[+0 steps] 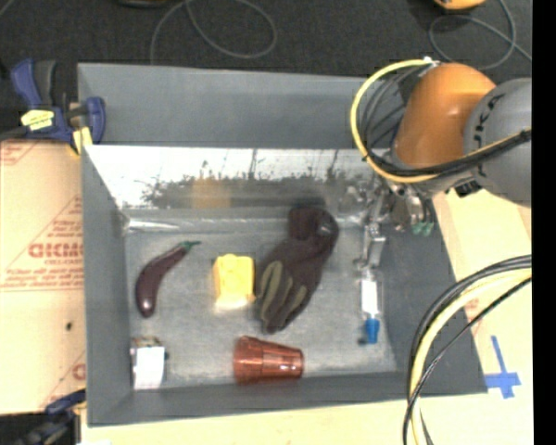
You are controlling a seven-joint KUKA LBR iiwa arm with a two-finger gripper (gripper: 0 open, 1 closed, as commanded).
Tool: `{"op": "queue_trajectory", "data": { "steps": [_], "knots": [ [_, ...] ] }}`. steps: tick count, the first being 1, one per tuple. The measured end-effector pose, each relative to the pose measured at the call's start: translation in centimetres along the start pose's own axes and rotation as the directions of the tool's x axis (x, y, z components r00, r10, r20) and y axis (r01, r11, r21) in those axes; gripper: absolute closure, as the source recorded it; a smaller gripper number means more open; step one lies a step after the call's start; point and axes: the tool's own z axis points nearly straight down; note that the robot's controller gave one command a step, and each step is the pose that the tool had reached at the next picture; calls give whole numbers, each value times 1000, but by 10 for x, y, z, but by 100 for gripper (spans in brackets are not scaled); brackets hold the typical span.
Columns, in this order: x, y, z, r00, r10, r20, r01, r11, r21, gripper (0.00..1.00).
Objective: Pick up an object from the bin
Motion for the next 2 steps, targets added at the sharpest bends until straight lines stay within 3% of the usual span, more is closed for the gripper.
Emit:
{"op": "queue_trajectory", "data": {
  "steps": [1,2],
  "knots": [
    [20,35,27,989,-151,-1,151,989,-5,0],
    [13,52,38,979,-205,3,205,979,0,0]
  ]
}}
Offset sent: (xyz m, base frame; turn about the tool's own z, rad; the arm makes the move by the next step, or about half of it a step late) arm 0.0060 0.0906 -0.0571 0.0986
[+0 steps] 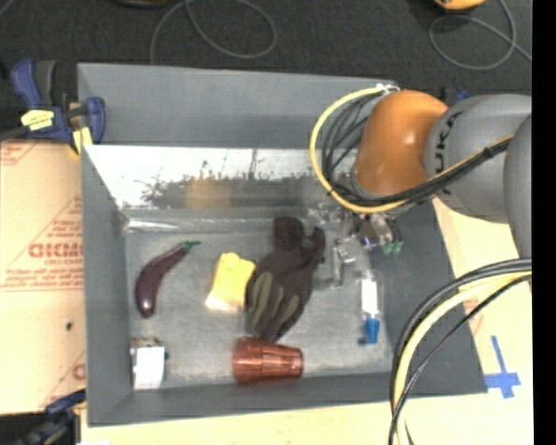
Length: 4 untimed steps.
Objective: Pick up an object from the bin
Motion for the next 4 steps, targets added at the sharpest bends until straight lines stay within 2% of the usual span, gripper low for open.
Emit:
{"op": "queue_trajectory", "data": {
  "steps": [1,2,3,4],
  "knots": [
    [27,58,12,950,-313,7,313,950,2,100],
    [32,68,14,933,-359,8,359,933,1,100],
    [32,68,13,934,-358,8,358,934,1,100],
    [33,71,-30,943,-334,7,334,943,0,100]
  ]
}}
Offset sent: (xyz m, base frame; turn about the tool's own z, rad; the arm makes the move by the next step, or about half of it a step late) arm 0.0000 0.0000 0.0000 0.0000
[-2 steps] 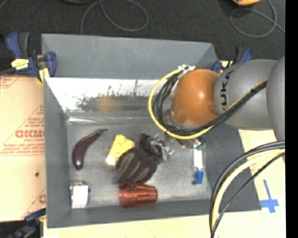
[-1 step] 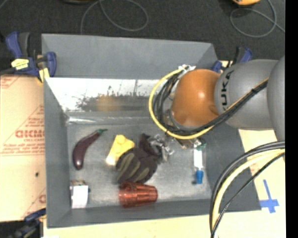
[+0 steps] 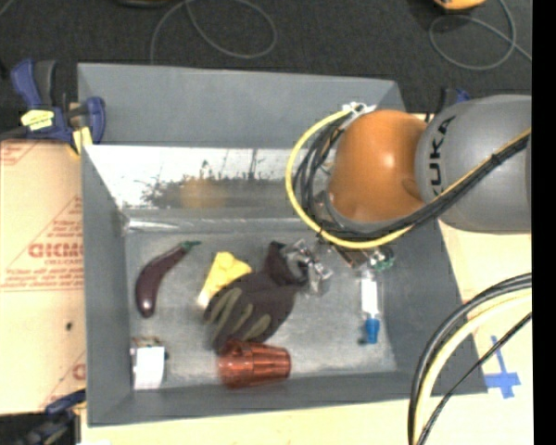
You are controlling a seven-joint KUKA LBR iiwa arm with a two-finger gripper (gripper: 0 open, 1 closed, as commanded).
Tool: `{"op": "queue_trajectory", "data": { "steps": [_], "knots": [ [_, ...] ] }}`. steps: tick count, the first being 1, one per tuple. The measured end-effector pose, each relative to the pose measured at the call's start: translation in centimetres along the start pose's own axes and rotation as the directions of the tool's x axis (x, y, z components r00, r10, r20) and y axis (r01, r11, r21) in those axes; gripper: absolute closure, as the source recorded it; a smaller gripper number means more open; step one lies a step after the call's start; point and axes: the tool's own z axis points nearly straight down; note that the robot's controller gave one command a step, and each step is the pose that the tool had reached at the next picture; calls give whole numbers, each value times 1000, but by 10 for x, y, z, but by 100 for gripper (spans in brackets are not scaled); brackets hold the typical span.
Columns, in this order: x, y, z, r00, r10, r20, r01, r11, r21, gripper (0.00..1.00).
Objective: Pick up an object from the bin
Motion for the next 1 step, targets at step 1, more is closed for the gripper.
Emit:
{"op": "queue_trajectory", "data": {
  "steps": [1],
  "knots": [
    [4,-7,-82,1000,-16,5,16,1000,3,100]
  ]
}}
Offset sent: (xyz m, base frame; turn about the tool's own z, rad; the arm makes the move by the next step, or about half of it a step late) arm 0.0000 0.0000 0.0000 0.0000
